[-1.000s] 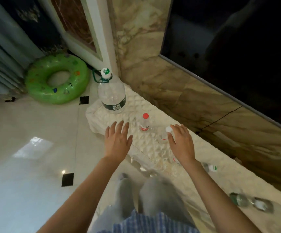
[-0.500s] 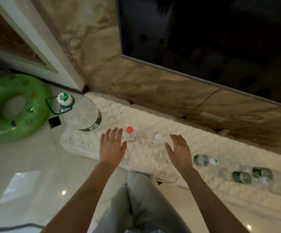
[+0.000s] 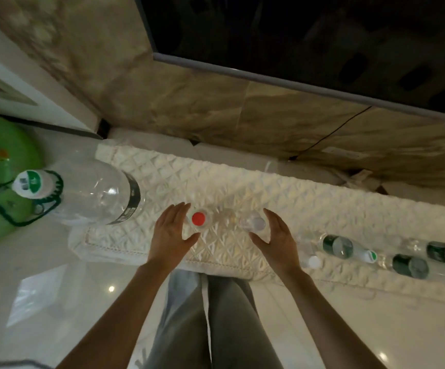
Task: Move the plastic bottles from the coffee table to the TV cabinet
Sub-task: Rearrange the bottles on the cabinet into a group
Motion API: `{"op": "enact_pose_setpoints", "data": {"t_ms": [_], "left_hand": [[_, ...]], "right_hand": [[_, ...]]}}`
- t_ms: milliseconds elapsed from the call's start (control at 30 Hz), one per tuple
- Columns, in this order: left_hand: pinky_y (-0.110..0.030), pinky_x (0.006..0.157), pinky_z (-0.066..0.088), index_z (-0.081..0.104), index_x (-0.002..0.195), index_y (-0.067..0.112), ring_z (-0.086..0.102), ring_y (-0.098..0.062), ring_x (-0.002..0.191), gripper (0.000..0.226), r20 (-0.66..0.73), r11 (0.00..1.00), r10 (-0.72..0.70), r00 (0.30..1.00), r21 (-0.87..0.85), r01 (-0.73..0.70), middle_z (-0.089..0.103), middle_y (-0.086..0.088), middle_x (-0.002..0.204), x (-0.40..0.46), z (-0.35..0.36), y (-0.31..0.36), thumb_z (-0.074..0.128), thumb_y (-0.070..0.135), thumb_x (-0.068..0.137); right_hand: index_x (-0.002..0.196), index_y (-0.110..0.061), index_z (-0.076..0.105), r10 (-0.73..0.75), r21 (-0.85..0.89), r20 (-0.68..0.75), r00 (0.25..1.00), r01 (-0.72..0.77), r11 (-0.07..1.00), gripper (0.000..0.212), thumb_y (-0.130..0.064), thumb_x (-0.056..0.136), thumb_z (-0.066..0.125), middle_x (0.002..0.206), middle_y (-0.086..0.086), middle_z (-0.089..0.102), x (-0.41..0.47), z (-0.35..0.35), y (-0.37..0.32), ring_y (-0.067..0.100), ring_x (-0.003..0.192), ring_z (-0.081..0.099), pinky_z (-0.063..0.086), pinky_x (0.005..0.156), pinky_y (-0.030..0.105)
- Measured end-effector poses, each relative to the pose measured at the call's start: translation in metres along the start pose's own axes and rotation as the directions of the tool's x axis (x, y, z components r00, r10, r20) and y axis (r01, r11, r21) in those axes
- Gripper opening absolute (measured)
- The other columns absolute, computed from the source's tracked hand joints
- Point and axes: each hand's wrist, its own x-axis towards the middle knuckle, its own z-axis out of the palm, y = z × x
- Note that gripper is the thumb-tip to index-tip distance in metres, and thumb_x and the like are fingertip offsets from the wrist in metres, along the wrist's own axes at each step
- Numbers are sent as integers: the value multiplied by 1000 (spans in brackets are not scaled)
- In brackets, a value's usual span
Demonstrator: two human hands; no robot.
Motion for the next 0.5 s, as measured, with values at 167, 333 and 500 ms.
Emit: {"op": "enact_pose_setpoints", "data": {"t_ms": [167, 333, 500], "left_hand": [[-38, 97, 45, 50, 130, 11, 54, -28, 118, 77, 7, 984, 107, 994, -143, -105, 57, -11, 129, 29, 22, -12, 83, 34, 65], [-30, 97, 46, 55, 126, 14, 55, -20, 117, 68, 44, 939, 216, 975, -283, -195, 57, -4, 129, 44, 39, -25, 83, 28, 66], [-16, 97, 42, 57, 123, 15, 56, -15, 114, 66, 53, 904, 286, 957, -346, -251, 60, -2, 125, 42, 49, -40, 85, 27, 65]], "right_hand": [[141, -20, 37, 121, 136, -54, 991, -112, 984, 76, -34, 77, 75, 138, 4, 49, 13, 31, 5, 21, 124, 48, 40, 96, 28], [131, -17, 50, 184, 228, -218, 958, -133, 964, 69, -22, 70, 82, 127, 4, 57, 19, 57, 6, 25, 115, 56, 43, 94, 30], [128, -18, 51, 193, 283, -351, 916, -93, 955, 70, -17, 66, 85, 126, 1, 58, 15, 79, 9, 18, 115, 56, 45, 97, 29]]}}
